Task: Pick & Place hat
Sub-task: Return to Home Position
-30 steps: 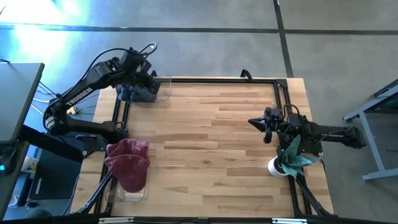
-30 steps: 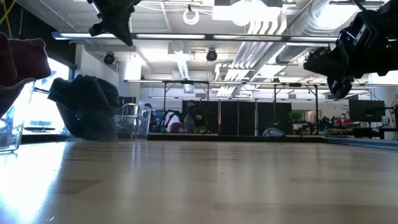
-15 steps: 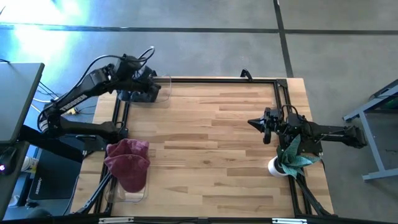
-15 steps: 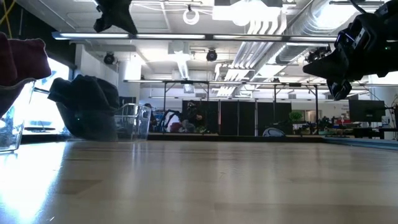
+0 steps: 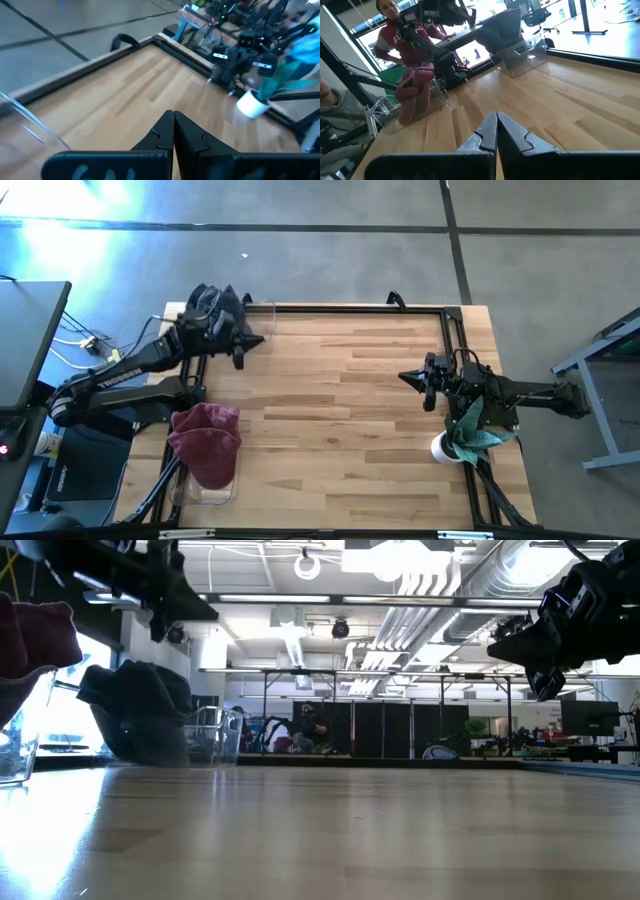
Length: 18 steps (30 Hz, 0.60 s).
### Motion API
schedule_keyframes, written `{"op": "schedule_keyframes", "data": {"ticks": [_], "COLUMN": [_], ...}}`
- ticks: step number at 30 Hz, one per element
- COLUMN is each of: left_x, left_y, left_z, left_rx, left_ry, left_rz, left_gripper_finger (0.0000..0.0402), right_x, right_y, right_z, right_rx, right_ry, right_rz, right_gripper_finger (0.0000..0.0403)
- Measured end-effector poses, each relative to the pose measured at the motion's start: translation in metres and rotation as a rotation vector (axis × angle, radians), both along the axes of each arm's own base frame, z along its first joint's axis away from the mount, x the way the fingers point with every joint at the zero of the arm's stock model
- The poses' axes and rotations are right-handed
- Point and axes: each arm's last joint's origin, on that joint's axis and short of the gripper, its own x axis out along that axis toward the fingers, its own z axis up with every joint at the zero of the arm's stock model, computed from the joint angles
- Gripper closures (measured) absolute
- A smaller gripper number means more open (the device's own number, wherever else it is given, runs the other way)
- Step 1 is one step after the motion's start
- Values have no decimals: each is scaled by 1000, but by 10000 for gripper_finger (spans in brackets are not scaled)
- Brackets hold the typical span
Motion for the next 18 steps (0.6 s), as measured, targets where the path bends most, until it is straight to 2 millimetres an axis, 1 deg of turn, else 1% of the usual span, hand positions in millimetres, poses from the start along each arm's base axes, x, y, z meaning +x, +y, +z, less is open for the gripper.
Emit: {"op": "schedule_keyframes", "data": {"ticks": [3, 5, 9, 14, 18], "left_x": [0, 1, 3, 9, 1], "left_y": [-2, -5, -17, -37, -52], "left_z": [-25, -33, -42, -45, -56], "left_rx": [-35, -16, 11, 53, 114], "left_ry": [-30, -65, -88, -81, -88], "left_rz": [-11, -33, -64, -116, -126], "left_gripper_finger": [402, 402, 402, 402, 402], "right_x": [0, 0, 0, 0, 0], "right_y": [0, 0, 0, 0, 0], "right_z": [0, 0, 0, 0, 0], "right_rx": [0, 0, 0, 0, 0], "right_ry": [1, 2, 2, 2, 2], "right_rz": [0, 0, 1, 1, 1], "right_gripper_finger": [402, 402, 402, 402, 402]}}
